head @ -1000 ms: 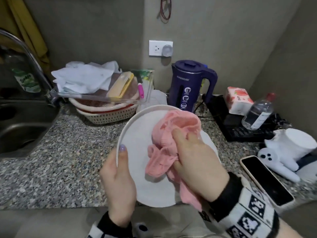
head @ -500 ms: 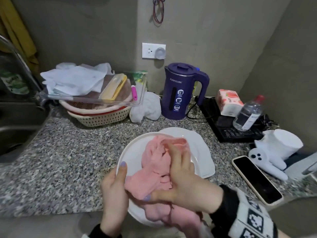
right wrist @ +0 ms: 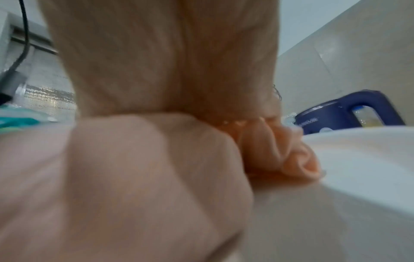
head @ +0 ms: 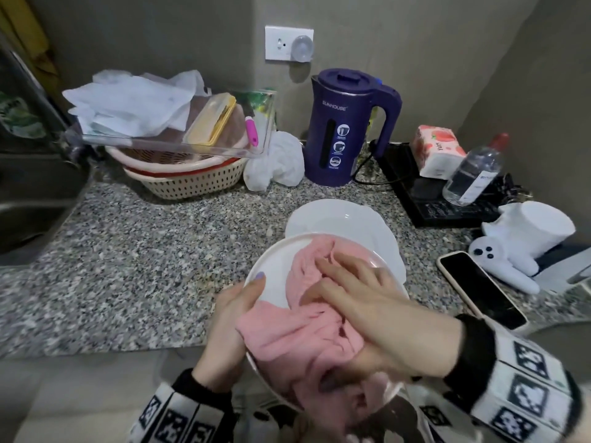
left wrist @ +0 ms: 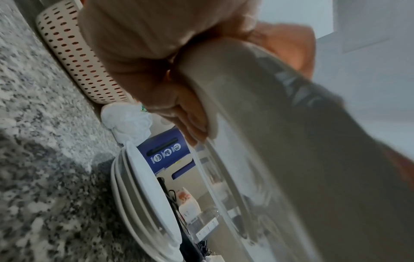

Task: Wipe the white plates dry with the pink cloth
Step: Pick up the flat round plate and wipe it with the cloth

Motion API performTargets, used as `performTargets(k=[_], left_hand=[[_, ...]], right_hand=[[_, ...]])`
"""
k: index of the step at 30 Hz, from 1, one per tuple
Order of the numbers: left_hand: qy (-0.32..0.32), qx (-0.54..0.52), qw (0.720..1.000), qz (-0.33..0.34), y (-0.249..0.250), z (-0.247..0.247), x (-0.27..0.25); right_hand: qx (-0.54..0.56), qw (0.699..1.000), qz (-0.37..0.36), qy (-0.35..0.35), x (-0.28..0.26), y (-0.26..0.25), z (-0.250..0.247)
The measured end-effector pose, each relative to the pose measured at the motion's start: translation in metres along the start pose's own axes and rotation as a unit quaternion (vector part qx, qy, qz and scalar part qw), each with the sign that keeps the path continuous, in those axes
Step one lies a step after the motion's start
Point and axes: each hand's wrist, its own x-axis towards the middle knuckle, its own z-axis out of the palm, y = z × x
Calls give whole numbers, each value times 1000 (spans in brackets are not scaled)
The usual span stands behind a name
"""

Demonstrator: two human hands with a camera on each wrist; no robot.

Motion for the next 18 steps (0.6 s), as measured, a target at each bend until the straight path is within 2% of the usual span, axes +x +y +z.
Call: performTargets(k=[4, 8, 11, 14, 15, 16, 17, 18], left_hand=[[7, -26, 999, -26, 1, 1, -1], [6, -12, 999, -30, 2, 3, -7], [30, -21, 999, -23, 0, 2, -5], [41, -29, 998, -30, 2, 4, -3], [43, -28, 998, -28, 3, 5, -4], [42, -24, 999, -25, 3, 6, -5], [44, -19, 999, -23, 3, 7, -7], [51, -19, 998, -15, 3, 9, -9]], right_hand=[[20, 998, 3, 51, 9, -9, 8], [61, 975, 134, 164, 6, 2, 17], [109, 967, 210, 97, 3, 9, 25], [225, 933, 218, 178, 11, 3, 39], [218, 940, 209, 157, 10, 1, 43], [200, 955, 194, 102, 8, -3, 42], [167, 964, 188, 89, 5, -5, 45], [125, 970, 170, 123, 3, -8, 42]])
